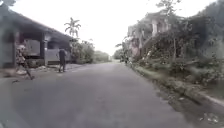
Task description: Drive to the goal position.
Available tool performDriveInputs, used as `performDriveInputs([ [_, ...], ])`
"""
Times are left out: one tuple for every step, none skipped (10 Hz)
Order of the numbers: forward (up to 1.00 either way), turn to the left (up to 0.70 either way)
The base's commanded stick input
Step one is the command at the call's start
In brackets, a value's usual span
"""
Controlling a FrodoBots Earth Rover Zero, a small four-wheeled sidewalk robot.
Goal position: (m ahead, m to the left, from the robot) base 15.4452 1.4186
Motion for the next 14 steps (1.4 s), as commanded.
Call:
performDriveInputs([
  [1.0, -0.34],
  [1.0, -0.34],
  [1.0, -0.34],
  [1.0, -0.14],
  [1.0, -0.14],
  [1.0, -0.34],
  [1.0, -0.16],
  [1.0, 0.06],
  [1.0, -0.05],
  [1.0, -0.34],
  [1.0, -0.22],
  [1.0, 0.06],
  [1.0, 0.06],
  [1.0, 0.06],
])
